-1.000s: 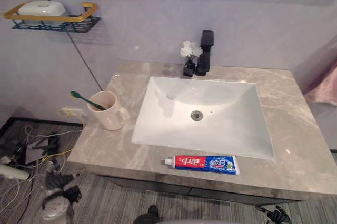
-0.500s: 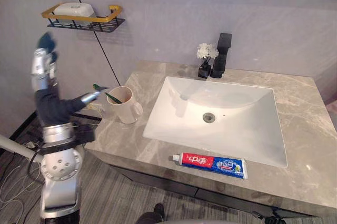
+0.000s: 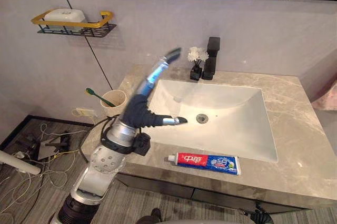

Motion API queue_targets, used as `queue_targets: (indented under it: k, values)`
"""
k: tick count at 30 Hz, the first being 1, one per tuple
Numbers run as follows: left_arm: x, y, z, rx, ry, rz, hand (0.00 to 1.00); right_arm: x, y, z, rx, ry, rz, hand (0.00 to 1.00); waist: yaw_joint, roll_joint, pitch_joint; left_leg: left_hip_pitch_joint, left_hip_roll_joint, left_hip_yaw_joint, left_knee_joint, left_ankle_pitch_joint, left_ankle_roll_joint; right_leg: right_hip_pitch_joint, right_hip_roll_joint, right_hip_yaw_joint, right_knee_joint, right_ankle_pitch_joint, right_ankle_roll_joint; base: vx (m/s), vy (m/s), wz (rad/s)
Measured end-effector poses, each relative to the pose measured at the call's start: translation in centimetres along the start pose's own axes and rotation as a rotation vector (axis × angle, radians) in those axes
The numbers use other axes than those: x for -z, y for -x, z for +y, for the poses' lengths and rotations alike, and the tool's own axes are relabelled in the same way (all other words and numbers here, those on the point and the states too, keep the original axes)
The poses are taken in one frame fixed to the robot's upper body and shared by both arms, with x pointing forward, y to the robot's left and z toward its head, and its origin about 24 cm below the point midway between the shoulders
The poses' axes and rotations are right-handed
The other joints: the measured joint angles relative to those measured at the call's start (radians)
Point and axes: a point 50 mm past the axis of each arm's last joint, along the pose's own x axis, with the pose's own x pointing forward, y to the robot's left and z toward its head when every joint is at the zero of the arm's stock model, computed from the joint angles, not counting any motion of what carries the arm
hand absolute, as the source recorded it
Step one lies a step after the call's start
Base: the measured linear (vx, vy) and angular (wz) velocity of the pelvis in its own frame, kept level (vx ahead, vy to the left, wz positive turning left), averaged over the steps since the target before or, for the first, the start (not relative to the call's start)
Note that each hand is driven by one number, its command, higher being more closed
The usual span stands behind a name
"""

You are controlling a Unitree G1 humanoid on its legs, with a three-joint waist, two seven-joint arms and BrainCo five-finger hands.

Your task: Organize washtable

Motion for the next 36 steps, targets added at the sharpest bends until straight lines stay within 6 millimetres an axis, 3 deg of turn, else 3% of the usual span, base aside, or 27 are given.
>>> queue_targets:
  k: [7, 16, 19, 36]
  values:
    - [1.8, 0.7, -2.4, 0.149, -0.029, 0.091, 0.0, -0.3, 0.0, 0.5, -0.021, 0.035, -0.015, 0.0, -0.004, -0.001, 0.001, 0.011, 0.003, 0.018, -0.003, 0.0, 0.0, 0.0, 0.0, 0.018, 0.0, 0.004, 0.002, -0.01, 0.001, -0.06]
    - [4.7, 3.2, -5.2, 0.276, -0.035, 0.264, 0.0, -0.6, 0.1, 0.6, -0.03, 0.066, -0.038, 0.0, -0.013, 0.0, 0.001, 0.014, 0.001, 0.02, -0.003, 0.0, 0.0, 0.003, -0.001, 0.013, -0.008, 0.011, 0.0, 0.0, 0.0, 0.0]
    - [5.2, 4.2, -5.8, 0.296, -0.038, 0.309, 0.0, -0.8, 0.1, 0.9, -0.04, 0.081, -0.046, 0.0, -0.029, -0.001, 0.001, 0.018, 0.0, 0.019, -0.003, 0.0, 0.0, 0.008, -0.002, 0.011, -0.01, 0.011, 0.0, 0.0, 0.0, 0.0]
    - [6.4, 6.5, -7.8, 0.346, -0.078, 0.425, 0.0, -1.1, 0.3, 1.0, -0.051, 0.112, -0.076, 0.0, -0.047, 0.015, 0.031, 0.047, -0.003, 0.019, -0.019, 0.0, 0.0, 0.038, -0.002, 0.005, -0.028, 0.012, 0.0, 0.0, 0.0, 0.0]
